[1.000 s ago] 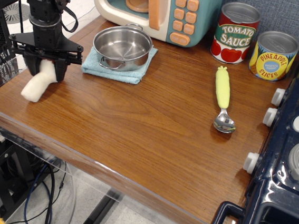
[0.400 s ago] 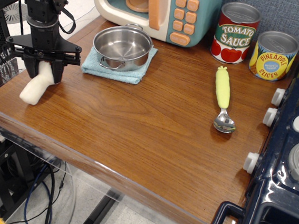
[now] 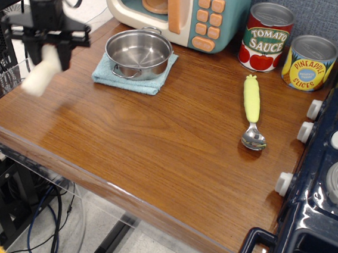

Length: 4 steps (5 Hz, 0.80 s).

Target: Place the mushroom inside of the silver pan.

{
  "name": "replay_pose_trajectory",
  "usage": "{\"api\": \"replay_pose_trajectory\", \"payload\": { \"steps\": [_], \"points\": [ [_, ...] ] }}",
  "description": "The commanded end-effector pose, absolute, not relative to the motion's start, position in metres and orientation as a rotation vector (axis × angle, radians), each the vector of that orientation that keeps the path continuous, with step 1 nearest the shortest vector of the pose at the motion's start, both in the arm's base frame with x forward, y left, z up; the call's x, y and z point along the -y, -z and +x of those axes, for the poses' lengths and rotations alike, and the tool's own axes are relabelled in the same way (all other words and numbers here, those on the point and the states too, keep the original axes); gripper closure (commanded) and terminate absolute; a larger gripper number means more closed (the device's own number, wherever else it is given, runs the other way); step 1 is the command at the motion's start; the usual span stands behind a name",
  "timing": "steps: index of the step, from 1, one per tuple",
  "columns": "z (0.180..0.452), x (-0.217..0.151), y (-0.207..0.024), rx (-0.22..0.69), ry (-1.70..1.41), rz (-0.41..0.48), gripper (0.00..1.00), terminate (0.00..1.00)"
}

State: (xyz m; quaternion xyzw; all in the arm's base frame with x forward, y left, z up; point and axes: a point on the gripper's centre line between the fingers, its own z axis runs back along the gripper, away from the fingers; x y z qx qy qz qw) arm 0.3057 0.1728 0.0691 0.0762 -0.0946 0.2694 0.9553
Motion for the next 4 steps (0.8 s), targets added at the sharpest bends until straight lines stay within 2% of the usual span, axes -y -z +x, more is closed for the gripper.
{"api": "replay_pose_trajectory", "payload": {
  "steps": [1,2,3,4],
  "points": [
    [0.352,-0.137,-0.121,0.316,-0.475,0.097,1.00,0.00],
    [0.381,-0.114,-0.117,0.307,-0.450,0.093,1.00,0.00],
    [0.407,-0.110,-0.107,0.274,-0.468,0.110,1.00,0.00],
    [0.420,-0.112,-0.091,0.254,-0.475,0.144,1.00,0.00]
  ]
}}
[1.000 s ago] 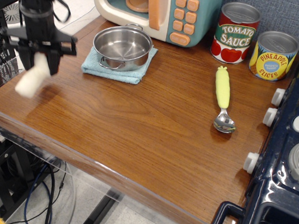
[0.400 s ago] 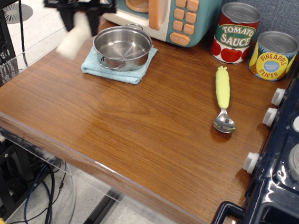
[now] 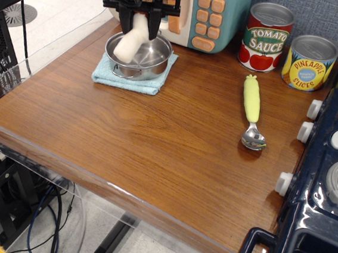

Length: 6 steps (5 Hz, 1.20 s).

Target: Place the mushroom inside of the silver pan.

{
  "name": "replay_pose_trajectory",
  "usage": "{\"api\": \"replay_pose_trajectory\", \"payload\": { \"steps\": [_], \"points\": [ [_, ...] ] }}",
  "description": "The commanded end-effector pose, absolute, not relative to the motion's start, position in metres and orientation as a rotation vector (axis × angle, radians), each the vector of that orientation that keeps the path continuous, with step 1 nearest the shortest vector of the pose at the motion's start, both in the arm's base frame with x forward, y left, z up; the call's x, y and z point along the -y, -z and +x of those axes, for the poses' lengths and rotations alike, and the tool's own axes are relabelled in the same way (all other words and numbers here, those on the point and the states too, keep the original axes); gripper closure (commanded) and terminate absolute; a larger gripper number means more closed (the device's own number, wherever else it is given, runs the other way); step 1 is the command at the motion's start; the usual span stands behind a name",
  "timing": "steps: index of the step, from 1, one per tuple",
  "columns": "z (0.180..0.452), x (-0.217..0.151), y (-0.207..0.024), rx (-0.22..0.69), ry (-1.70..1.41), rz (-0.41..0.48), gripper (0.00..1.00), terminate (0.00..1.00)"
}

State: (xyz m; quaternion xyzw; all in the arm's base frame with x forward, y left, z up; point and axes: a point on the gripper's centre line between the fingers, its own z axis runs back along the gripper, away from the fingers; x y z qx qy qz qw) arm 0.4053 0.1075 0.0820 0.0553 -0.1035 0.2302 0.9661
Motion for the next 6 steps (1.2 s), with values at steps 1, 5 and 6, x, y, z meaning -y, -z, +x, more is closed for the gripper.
{"api": "replay_pose_trajectory", "payload": {
  "steps": [1,5,6],
  "points": [
    [0.428,-0.117,-0.079,0.228,-0.484,0.164,1.00,0.00],
    [0.422,-0.121,-0.080,0.191,-0.518,0.174,0.00,0.00],
    [0.415,-0.123,-0.103,0.230,-0.526,0.144,0.00,0.00]
  ]
}}
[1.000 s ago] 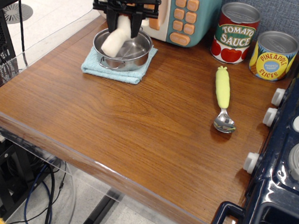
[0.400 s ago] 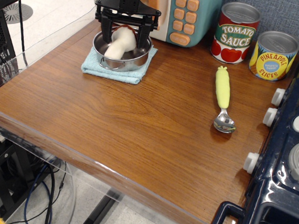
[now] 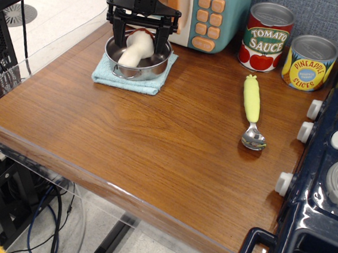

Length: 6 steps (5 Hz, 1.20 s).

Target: Place the mushroom inside of the silver pan.

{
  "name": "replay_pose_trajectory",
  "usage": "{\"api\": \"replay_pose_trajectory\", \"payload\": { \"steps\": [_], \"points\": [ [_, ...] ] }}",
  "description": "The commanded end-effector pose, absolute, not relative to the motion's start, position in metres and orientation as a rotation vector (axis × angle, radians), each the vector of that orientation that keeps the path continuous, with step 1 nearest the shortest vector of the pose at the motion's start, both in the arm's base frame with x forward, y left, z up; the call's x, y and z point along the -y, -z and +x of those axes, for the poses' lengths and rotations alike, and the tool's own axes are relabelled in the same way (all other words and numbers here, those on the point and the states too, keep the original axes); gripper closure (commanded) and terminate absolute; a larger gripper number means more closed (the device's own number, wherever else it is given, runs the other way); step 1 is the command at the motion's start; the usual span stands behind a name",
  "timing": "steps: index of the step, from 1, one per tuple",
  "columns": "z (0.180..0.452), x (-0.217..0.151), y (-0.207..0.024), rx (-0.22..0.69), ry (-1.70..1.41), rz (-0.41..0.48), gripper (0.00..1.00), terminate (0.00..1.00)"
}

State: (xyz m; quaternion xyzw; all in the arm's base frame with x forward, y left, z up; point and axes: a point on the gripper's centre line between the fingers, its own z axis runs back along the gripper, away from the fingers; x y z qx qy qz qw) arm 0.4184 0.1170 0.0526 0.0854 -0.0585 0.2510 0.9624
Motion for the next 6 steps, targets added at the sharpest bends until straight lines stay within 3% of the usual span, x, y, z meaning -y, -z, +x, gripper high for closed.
{"api": "replay_pose_trajectory", "payload": {
  "steps": [1,2,5,6],
  "points": [
    [0.404,-0.125,-0.132,0.277,-0.522,0.084,0.00,0.00],
    [0.393,-0.130,-0.139,0.301,-0.503,0.058,0.00,0.00],
    [0.393,-0.130,-0.139,0.301,-0.503,0.058,0.00,0.00],
    [0.393,-0.130,-0.139,0.301,-0.503,0.058,0.00,1.00]
  ]
}}
